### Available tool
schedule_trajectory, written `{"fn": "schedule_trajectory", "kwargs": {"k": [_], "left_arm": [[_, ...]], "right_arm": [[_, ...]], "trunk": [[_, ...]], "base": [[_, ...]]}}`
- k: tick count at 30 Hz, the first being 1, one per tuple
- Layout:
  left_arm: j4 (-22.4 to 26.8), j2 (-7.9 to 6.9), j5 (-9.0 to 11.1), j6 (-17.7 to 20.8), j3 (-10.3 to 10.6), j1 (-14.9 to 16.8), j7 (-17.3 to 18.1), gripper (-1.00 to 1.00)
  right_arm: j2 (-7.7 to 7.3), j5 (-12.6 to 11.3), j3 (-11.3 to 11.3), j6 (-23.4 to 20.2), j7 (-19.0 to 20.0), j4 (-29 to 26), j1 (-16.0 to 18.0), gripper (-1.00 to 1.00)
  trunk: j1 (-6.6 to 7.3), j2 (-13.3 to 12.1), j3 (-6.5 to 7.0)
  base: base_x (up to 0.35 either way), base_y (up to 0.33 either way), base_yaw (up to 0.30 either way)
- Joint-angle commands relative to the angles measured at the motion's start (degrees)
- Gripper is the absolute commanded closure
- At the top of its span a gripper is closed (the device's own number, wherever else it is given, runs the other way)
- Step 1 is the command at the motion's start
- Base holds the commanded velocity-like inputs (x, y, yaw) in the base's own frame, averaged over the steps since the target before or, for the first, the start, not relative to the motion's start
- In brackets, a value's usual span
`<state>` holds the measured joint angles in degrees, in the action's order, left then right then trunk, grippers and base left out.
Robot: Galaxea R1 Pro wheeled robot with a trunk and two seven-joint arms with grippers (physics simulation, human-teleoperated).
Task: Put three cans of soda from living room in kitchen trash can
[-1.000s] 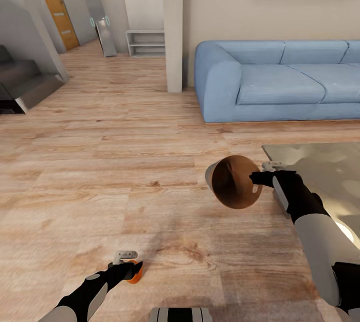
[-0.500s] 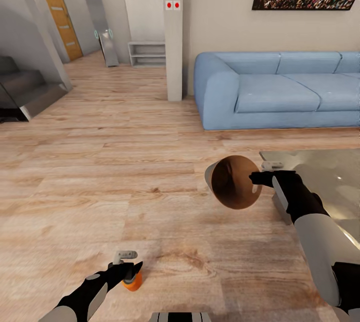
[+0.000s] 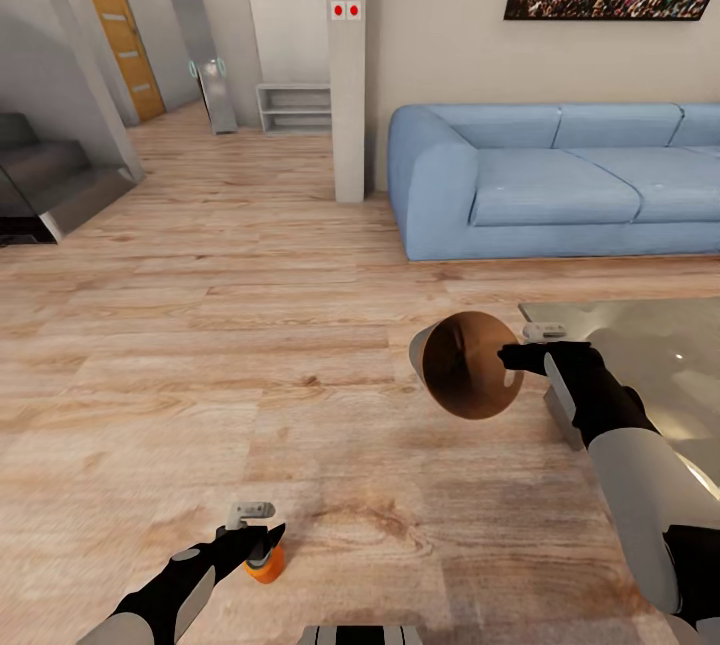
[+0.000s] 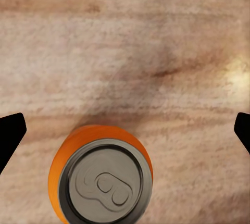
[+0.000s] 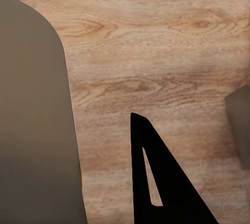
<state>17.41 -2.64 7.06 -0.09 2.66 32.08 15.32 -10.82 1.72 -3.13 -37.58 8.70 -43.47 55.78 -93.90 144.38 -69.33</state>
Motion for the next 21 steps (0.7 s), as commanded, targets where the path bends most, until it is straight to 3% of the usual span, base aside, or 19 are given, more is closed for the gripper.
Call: {"fn": "schedule_trajectory", "kwargs": {"k": [1, 4, 21], "left_arm": [[0.0, 0.0, 0.03, 0.0, 0.0, 0.0, 0.01, -1.0], [0.0, -0.01, 0.13, 0.01, 0.0, 0.0, 0.0, -1.0], [0.0, -0.02, 0.24, 0.08, -0.02, 0.0, -0.03, -1.0]], "right_arm": [[0.0, -0.57, -0.04, -0.04, 0.01, -0.05, 0.03, 1.0], [0.01, -0.56, -0.01, -0.04, 0.01, -0.04, 0.03, 1.0], [0.19, -0.49, 0.35, -0.04, 0.01, -0.09, 0.08, 1.0]], "trunk": [[0.01, 0.01, 0.01], [0.01, 0.01, 0.01], [-0.43, 0.23, -3.76]], "base": [[0.0, 0.0, 0.0], [0.0, 0.0, 0.0], [0.0, 0.0, 0.0]]}}
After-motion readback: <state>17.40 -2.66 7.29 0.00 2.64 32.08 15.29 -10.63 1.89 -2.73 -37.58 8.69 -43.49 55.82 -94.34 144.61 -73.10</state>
